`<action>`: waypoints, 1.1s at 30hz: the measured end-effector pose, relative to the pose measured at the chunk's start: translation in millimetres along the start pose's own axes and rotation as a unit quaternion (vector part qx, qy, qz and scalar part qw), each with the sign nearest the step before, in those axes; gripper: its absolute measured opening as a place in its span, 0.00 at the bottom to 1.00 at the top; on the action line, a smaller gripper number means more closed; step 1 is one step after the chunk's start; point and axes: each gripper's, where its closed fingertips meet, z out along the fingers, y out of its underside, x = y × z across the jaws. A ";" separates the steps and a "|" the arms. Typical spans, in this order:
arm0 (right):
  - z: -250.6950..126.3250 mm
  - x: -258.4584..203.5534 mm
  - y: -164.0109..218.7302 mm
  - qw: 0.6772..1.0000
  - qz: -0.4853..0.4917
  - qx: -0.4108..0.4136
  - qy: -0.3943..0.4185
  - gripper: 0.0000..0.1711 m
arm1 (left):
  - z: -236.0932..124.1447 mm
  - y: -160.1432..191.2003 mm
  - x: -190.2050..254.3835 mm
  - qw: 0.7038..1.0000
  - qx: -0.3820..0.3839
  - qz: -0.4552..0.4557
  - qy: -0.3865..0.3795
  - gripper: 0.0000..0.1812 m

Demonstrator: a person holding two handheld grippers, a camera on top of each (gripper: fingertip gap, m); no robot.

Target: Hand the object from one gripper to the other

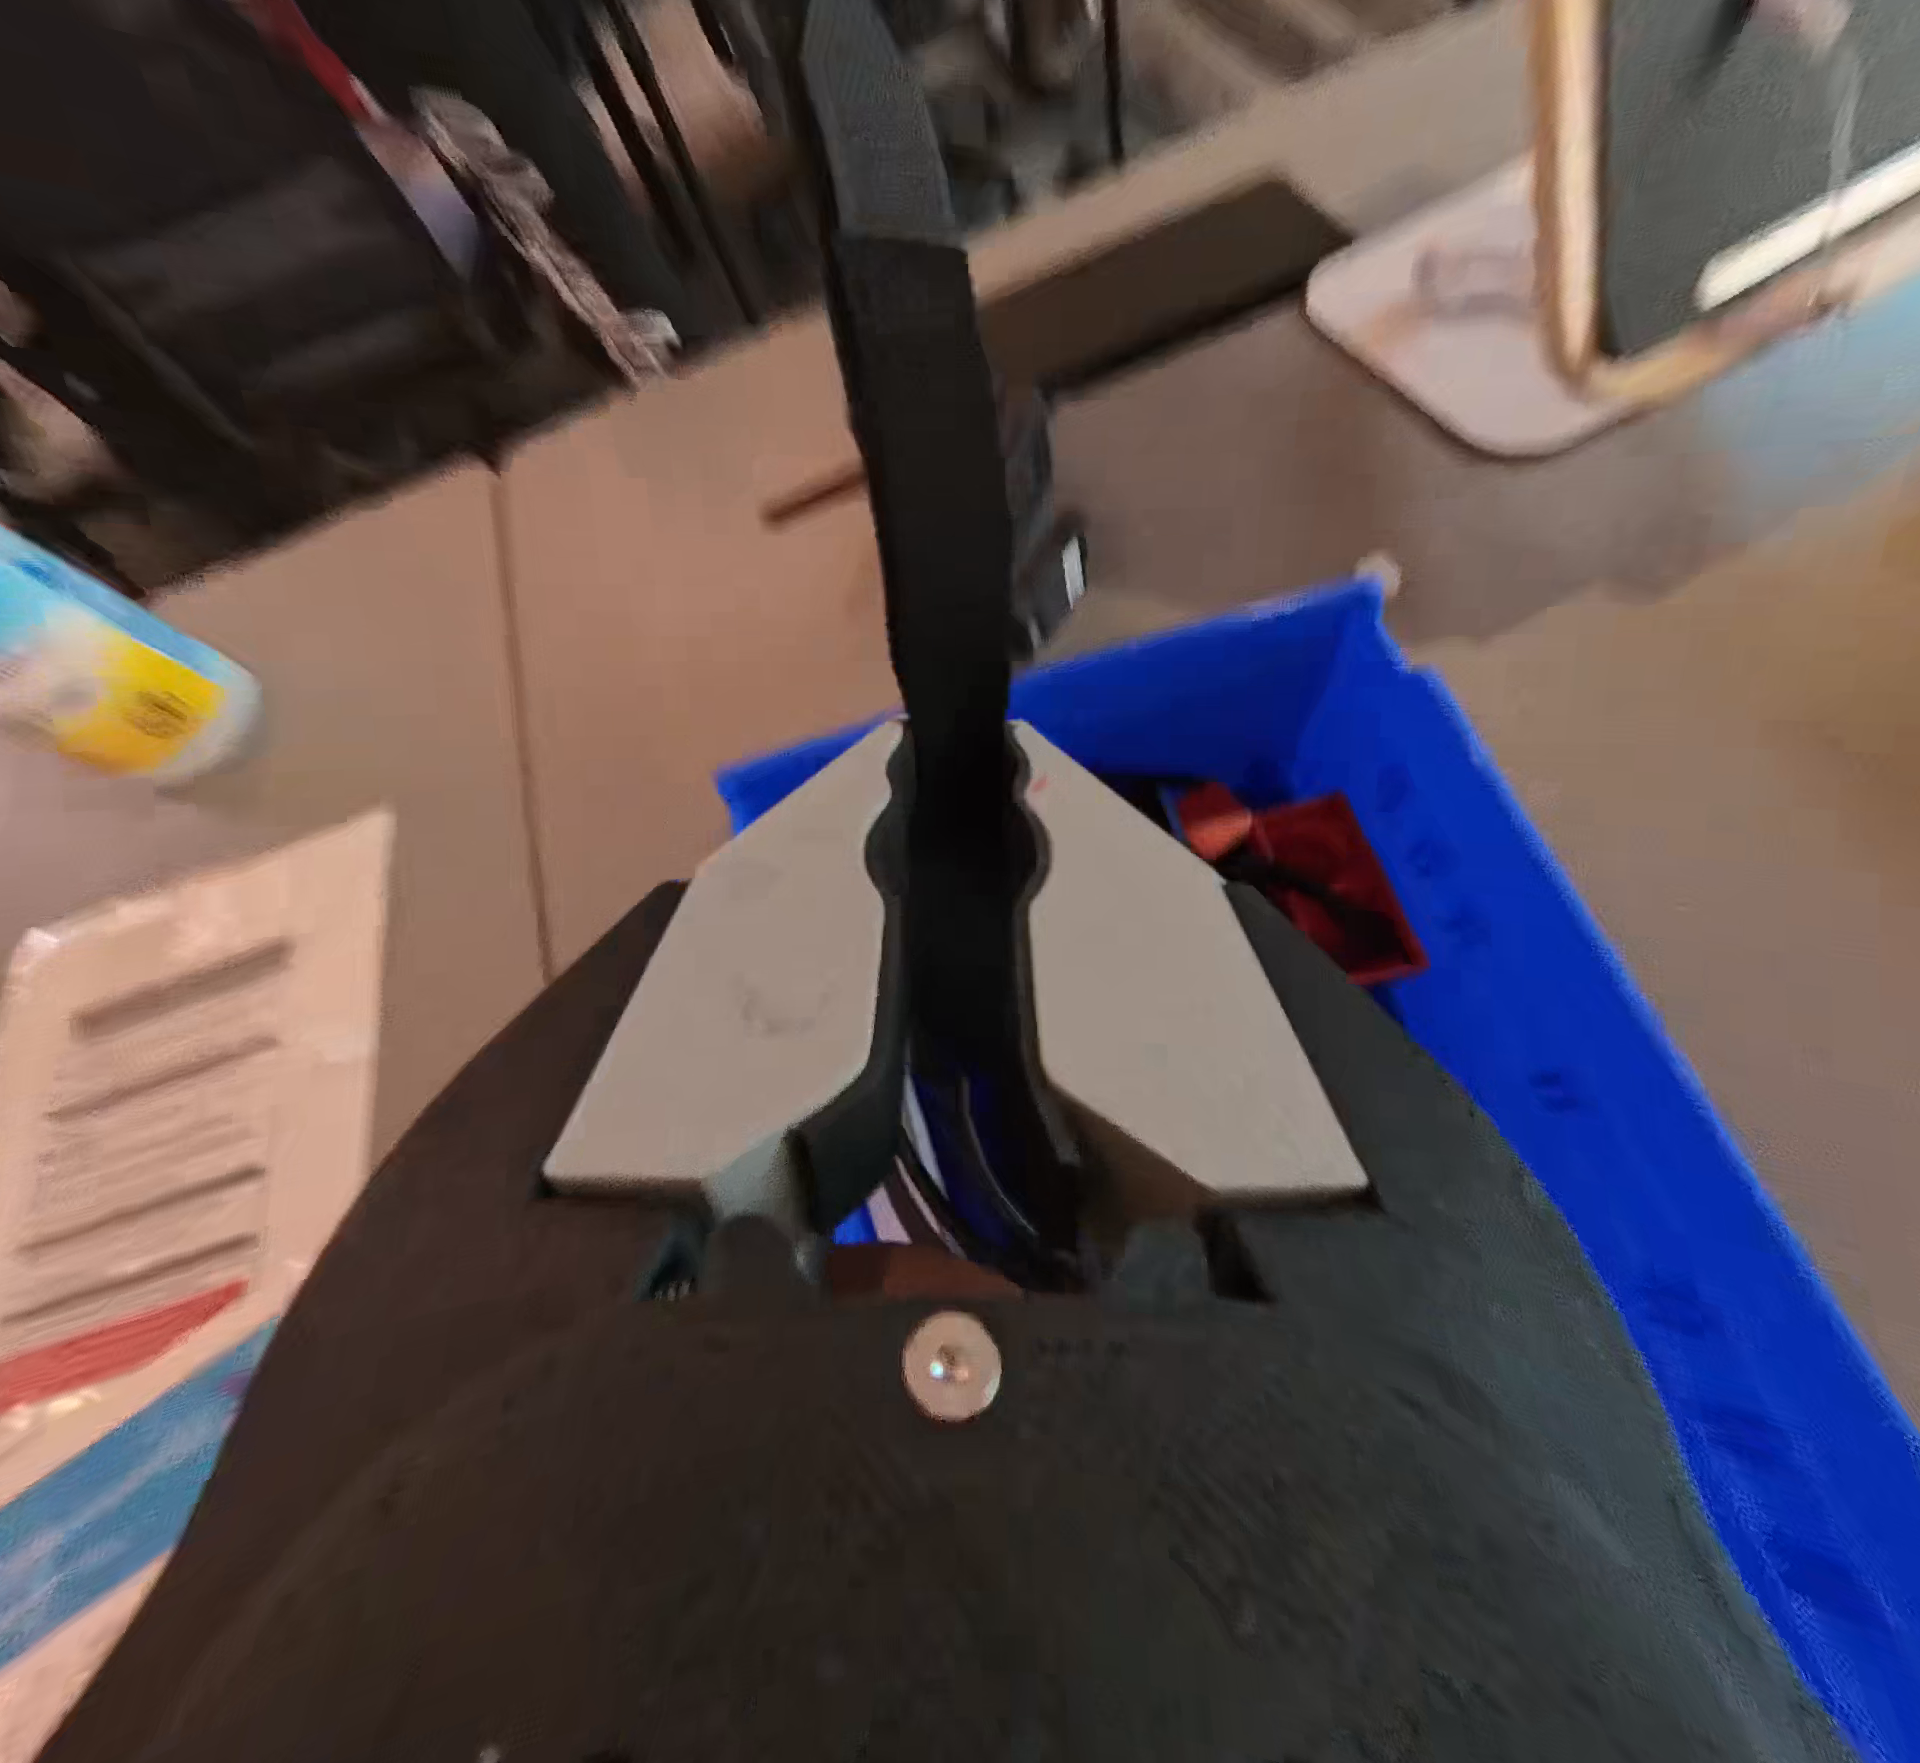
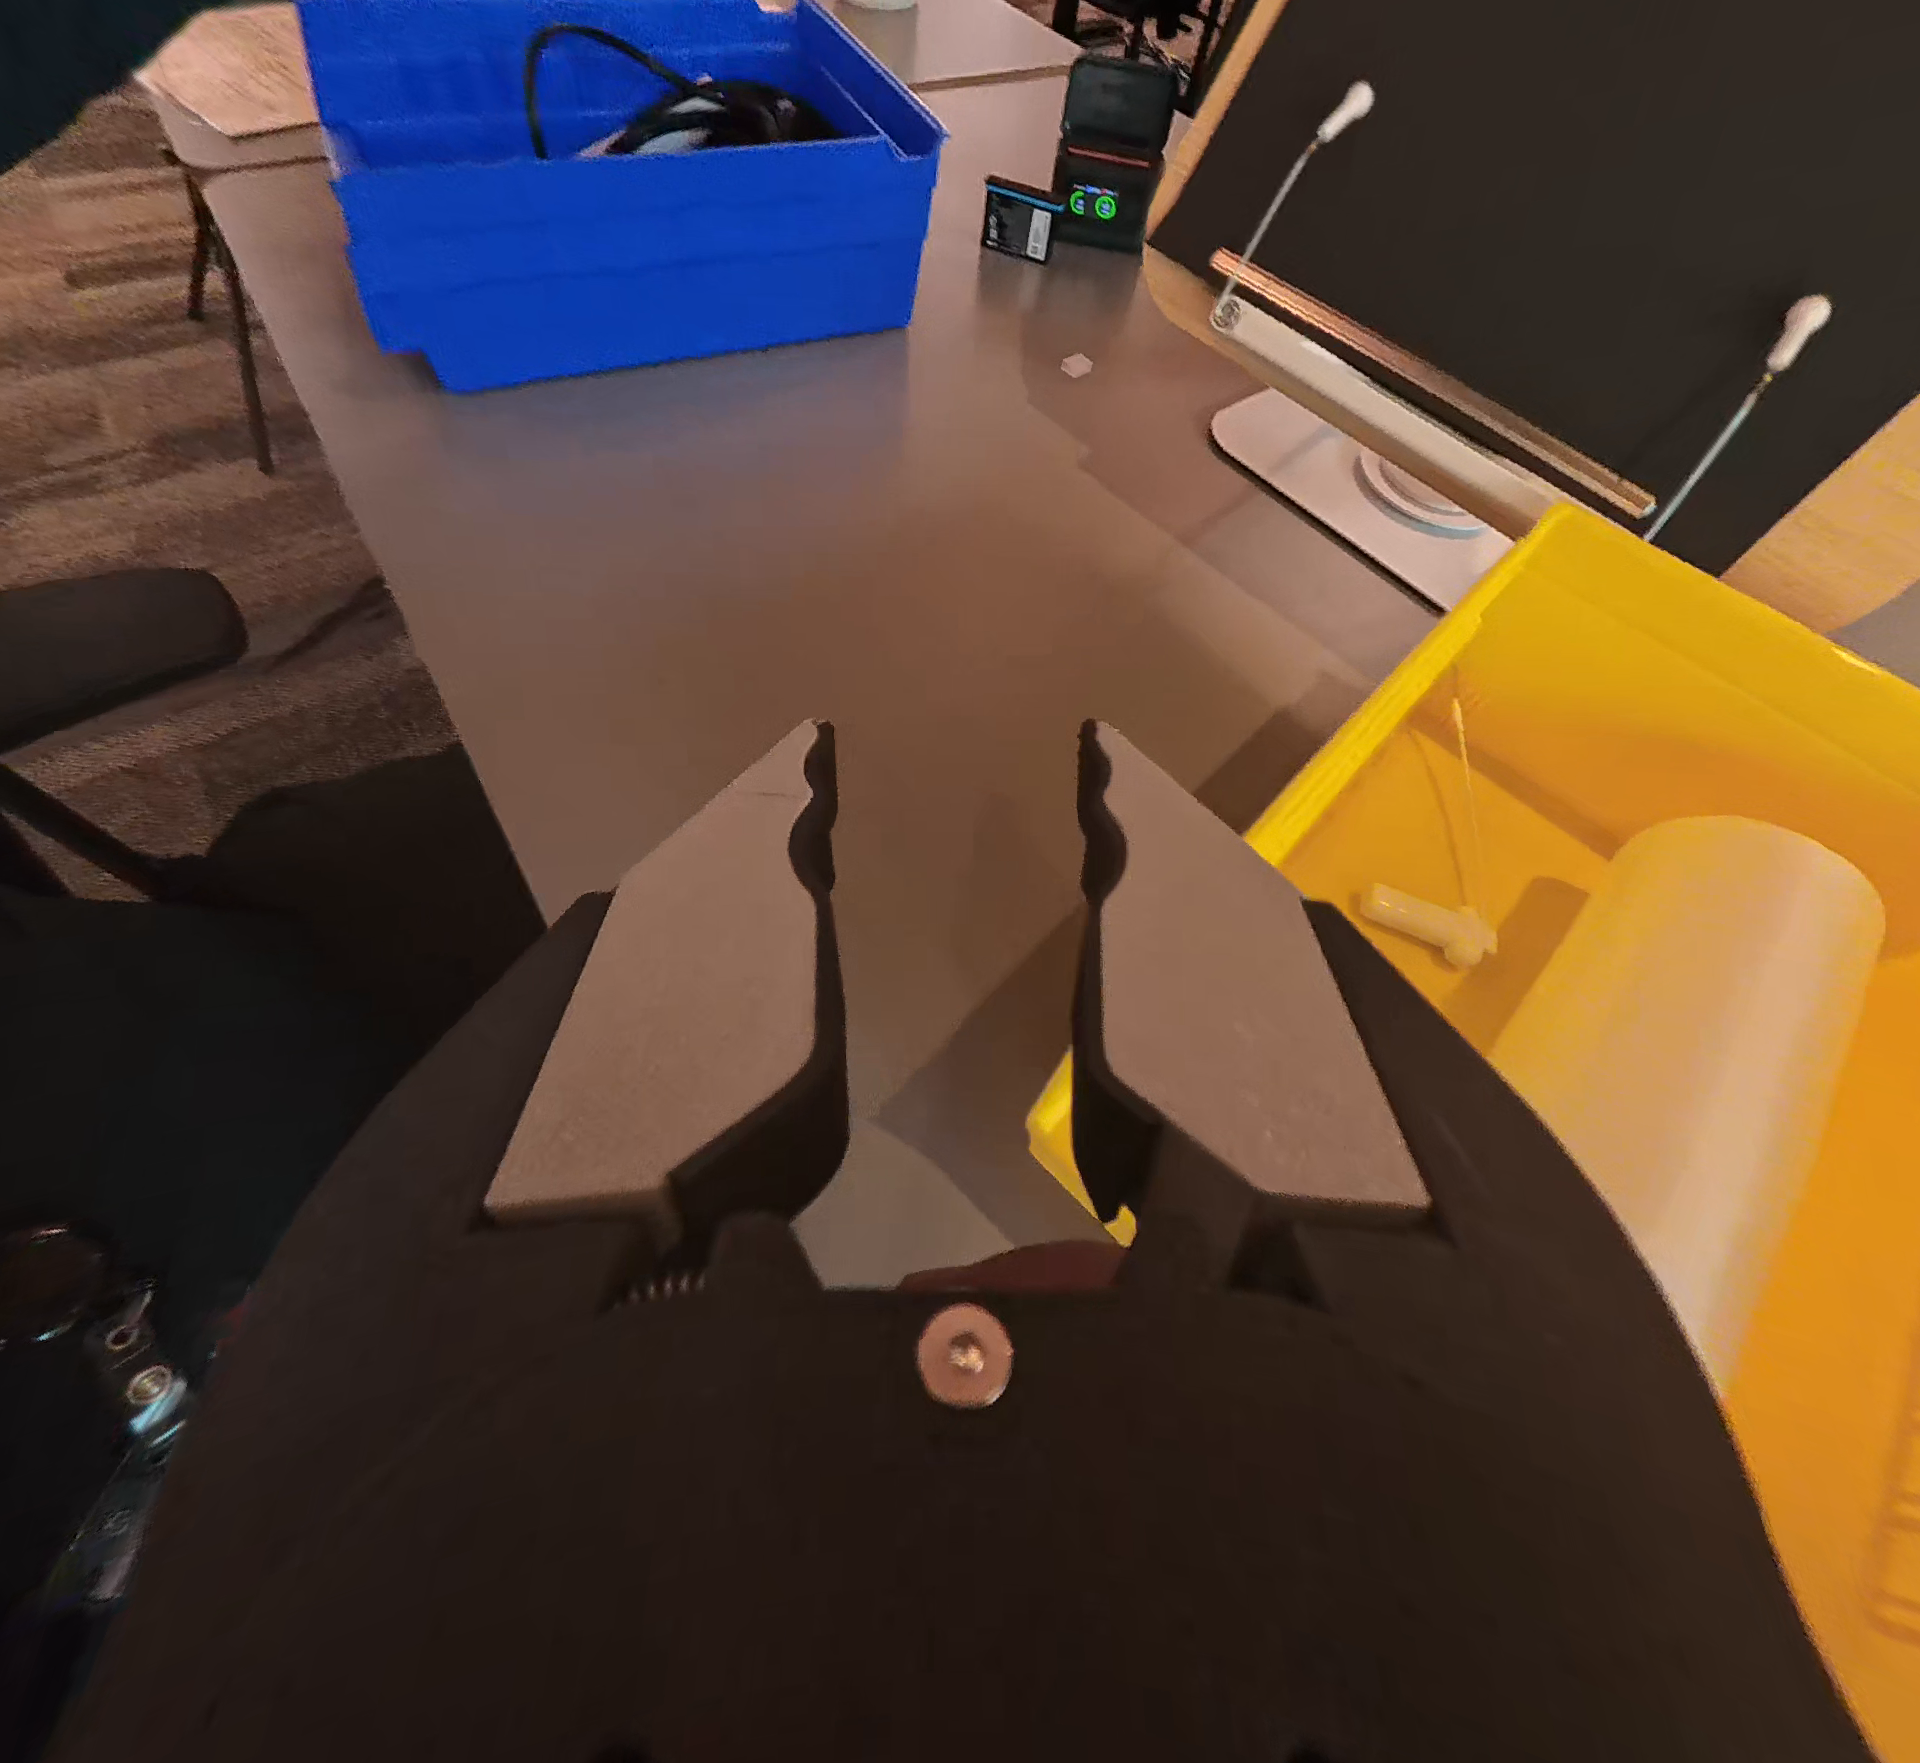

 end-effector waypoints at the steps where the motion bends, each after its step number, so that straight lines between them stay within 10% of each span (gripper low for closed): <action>1: -1.0 -4.5 -4.2 1.000 -0.004 0.004 -0.004 0.25 | -13.3 -19.0 0.6 0.999 0.036 0.013 -0.013 0.07; 5: -3.4 -28.8 -25.4 0.999 -0.021 0.026 -0.033 0.25 | -65.3 -83.1 44.9 0.987 0.138 0.080 -0.007 0.06; 8: -1.6 -52.3 -48.5 0.995 -0.026 0.054 -0.073 0.27 | -104.4 -116.0 128.3 0.965 0.212 0.054 0.143 0.07; 14: 5.4 -94.7 -95.2 0.977 -0.009 0.137 -0.165 0.30 | -176.7 -102.6 317.1 0.817 0.275 -0.031 0.506 0.07; 22: 30.3 -79.4 -102.1 0.963 0.119 0.164 -0.178 0.34 | -129.9 -48.1 423.7 0.881 0.282 0.092 0.368 0.07; 26: 34.9 -84.2 -96.2 0.950 0.121 0.182 -0.225 0.00 | -116.1 -34.3 440.9 0.895 0.254 0.103 0.352 0.10; 33: 41.8 -33.2 -71.9 0.973 -0.184 0.123 0.070 0.00 | -129.9 -24.1 404.0 0.883 0.202 0.053 0.422 0.37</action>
